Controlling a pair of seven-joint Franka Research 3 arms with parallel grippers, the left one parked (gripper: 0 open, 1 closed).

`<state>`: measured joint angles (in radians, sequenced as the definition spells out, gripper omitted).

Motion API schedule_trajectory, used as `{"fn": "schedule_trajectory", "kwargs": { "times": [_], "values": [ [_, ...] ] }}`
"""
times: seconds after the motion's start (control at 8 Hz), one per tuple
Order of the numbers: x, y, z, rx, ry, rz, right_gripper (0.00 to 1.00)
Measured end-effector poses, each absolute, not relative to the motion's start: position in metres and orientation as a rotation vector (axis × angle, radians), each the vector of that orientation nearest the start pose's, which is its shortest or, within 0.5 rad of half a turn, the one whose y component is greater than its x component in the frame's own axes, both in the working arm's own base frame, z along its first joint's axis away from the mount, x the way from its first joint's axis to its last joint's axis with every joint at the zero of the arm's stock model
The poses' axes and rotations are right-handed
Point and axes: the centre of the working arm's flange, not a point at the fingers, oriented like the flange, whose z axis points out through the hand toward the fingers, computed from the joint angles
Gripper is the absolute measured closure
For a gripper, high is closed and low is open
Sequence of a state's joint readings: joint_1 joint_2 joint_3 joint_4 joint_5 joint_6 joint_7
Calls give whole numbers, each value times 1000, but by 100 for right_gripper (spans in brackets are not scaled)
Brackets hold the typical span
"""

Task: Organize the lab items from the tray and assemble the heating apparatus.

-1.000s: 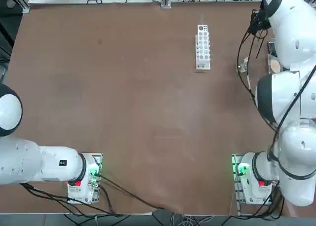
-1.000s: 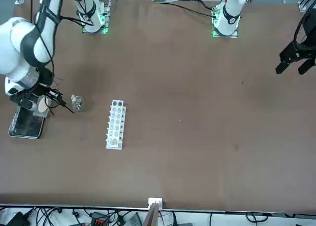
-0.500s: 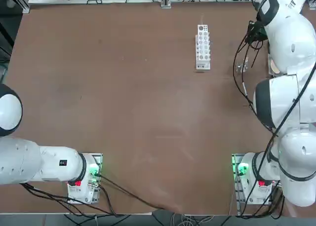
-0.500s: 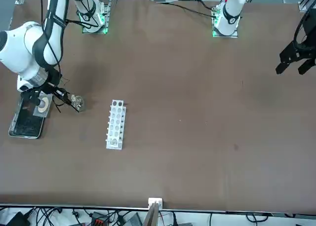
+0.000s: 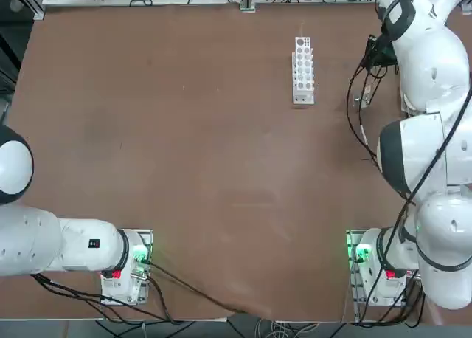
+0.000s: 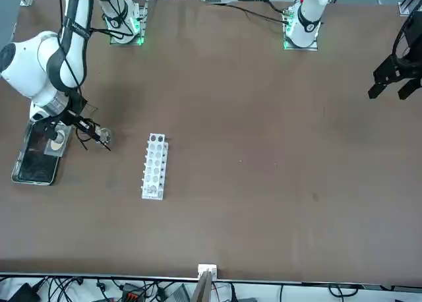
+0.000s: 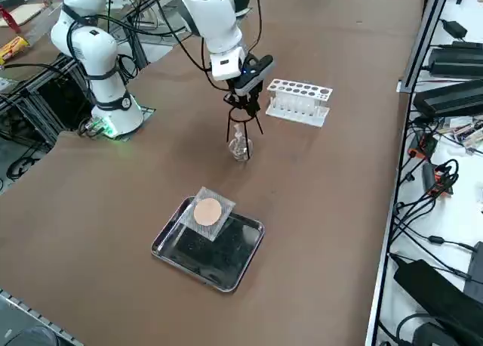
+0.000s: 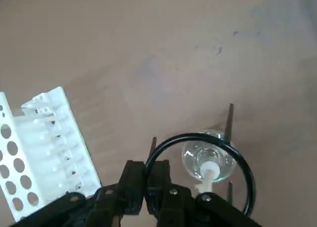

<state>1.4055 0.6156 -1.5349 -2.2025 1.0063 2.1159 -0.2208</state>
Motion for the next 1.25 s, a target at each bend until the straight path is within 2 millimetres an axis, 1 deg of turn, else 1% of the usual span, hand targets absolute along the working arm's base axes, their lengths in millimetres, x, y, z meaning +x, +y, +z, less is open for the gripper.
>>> {"fn": "schedule_trajectory", "kwargs": {
  "times": [0.25,0.5,0.88,1.0,1.12,1.25],
  "values": [
    [534,3,331,-2869,662,-154,93],
    [530,6,318,-2903,667,-140,93],
    [528,-4,313,-2908,698,-131,93],
    [527,-6,309,-2908,704,-119,93],
    [527,-6,303,-2905,710,-105,91],
    [527,-9,301,-2895,724,-104,78]
  ]
}}
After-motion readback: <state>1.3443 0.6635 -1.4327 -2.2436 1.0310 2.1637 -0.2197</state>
